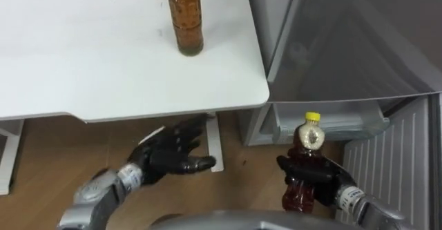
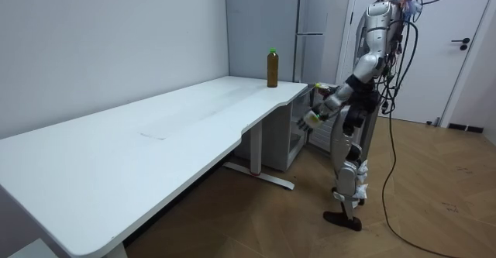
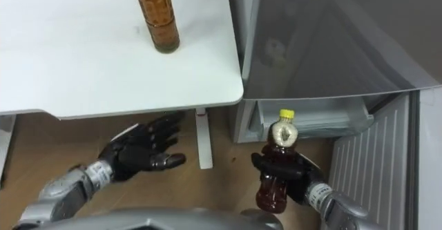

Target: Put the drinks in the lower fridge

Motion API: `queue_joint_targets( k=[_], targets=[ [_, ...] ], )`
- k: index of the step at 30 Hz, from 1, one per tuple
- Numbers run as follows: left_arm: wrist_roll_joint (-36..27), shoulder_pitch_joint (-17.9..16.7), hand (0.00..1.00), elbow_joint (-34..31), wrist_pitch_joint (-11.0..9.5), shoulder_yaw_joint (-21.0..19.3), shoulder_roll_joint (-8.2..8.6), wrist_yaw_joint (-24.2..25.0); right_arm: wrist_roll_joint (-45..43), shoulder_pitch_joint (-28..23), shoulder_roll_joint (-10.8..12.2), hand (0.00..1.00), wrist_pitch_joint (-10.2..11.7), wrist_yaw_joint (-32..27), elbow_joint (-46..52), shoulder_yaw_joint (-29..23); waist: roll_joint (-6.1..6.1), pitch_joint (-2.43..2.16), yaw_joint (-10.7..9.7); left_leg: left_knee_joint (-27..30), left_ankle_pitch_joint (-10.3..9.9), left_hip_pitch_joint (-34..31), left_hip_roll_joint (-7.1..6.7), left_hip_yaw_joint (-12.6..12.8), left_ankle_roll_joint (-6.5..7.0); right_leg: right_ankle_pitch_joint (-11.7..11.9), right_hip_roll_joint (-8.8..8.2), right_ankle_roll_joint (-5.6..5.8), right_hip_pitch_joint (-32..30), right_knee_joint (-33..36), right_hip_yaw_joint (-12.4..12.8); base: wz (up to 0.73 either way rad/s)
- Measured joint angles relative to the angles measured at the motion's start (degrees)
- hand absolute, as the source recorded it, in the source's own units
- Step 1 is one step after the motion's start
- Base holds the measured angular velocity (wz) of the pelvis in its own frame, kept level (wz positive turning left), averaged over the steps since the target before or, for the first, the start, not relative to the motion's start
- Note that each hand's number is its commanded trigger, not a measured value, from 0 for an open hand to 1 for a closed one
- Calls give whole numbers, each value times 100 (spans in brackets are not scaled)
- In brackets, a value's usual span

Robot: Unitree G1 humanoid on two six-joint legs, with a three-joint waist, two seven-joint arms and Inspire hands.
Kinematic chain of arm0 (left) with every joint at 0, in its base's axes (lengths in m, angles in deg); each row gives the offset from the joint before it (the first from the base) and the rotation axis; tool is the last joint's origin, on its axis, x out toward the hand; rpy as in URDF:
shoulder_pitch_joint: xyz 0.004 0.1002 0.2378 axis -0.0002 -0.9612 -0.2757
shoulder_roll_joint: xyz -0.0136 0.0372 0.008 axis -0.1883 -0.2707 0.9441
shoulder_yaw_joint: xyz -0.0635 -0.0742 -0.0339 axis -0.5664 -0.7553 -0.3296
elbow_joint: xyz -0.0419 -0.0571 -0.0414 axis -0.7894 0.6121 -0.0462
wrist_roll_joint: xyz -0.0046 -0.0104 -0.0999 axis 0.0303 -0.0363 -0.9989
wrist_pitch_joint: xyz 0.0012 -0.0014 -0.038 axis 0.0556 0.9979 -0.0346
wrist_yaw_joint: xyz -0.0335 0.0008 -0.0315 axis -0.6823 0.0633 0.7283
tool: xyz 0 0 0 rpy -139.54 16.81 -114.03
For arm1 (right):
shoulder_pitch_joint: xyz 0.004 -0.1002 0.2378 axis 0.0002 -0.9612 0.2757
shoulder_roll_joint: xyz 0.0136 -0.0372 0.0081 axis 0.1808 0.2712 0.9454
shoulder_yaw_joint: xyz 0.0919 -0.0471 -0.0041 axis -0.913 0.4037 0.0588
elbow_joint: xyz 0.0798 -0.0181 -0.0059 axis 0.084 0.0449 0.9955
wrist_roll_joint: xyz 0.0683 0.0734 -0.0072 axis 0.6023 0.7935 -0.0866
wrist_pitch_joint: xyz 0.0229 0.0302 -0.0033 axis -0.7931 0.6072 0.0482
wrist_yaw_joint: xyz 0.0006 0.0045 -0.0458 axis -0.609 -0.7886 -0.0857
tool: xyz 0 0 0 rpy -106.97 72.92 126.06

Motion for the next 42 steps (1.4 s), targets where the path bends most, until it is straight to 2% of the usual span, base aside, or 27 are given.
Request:
queue_joint_targets(
  k=[2,3,5,7,11,15,18,20,25,28,33,37,40,42],
  targets=[
    [60,-96,0,405,168,-37,-45,-210,240,13,35,100,2,-109,-122,0,-39,30,5,18,3,-82,-7,-57,-2,22,-6,-31,-10,-71,-65,21],
    [69,-95,0,476,209,-208,37,-273,369,55,50,100,2,-185,-245,0,-48,41,34,87,8,-189,-23,-128,5,31,-28,-26,-73,-70,-129,30],
    [164,-51,0,497,144,-406,134,-349,418,191,93,100,14,-260,-440,-4,-37,39,81,165,17,-324,-31,-158,19,44,-53,-19,-158,-59,-199,17],
    [365,-33,0,565,115,-424,168,-422,419,323,113,100,32,-402,-485,-3,23,57,73,202,17,-421,-33,-157,21,48,-60,-19,-229,-30,-202,2],
    [1362,-22,0,344,62,-557,207,-630,420,621,122,100,123,-626,-717,-181,143,5,-91,208,37,-560,-45,-178,37,44,-95,-14,-372,43,-297,4],
    [2561,89,0,14,39,-624,209,-967,878,747,104,100,264,-830,-893,-299,150,2,-131,224,54,-651,-49,-193,37,42,-102,-14,-444,50,-330,2],
    [2837,122,0,-40,31,-625,209,-1250,1300,783,81,100,277,-956,-1049,-337,132,5,-172,204,58,-673,-61,-252,35,39,-106,-11,-452,45,-396,6],
    [2854,128,0,-42,34,-659,209,-1348,1518,830,72,100,265,-1005,-1146,-455,124,-7,-200,270,58,-796,-69,-313,35,36,-121,-14,-543,69,-479,12],
    [2788,128,0,-37,80,-799,208,-1489,1937,1272,45,100,249,-1120,-1552,-789,115,2,-208,468,59,-1138,-74,-363,38,33,-143,-17,-881,245,-508,6],
    [2543,133,0,88,83,-839,208,-1628,2308,1633,41,100,251,-1194,-1954,-907,102,12,-203,580,59,-1269,-102,-430,41,7,-182,-23,-962,315,-594,11],
    [1944,195,0,242,85,-897,200,-1791,2980,2389,41,100,274,-1551,-2664,-1067,79,56,-9,901,79,-1846,-130,-429,73,-73,-279,-59,-1612,819,-598,1],
    [1690,242,0,365,111,-888,151,-1890,3131,2855,27,100,269,-1801,-3112,-1269,70,99,97,1219,88,-2383,-145,-435,85,-119,-339,-105,-2170,1182,-588,0],
    [1717,250,0,693,405,-820,134,-2017,3496,3022,-16,100,266,-1901,-3109,-1327,35,129,168,1387,97,-2801,-176,-422,101,-214,-428,-122,-2628,1452,-589,2],
    [1705,276,0,750,562,-760,143,-2080,3730,3242,-148,100,269,-2115,-3123,-1332,4,155,234,1583,114,-3238,-224,-420,127,-279,-519,-130,-3120,1794,-554,13]
  ],
)
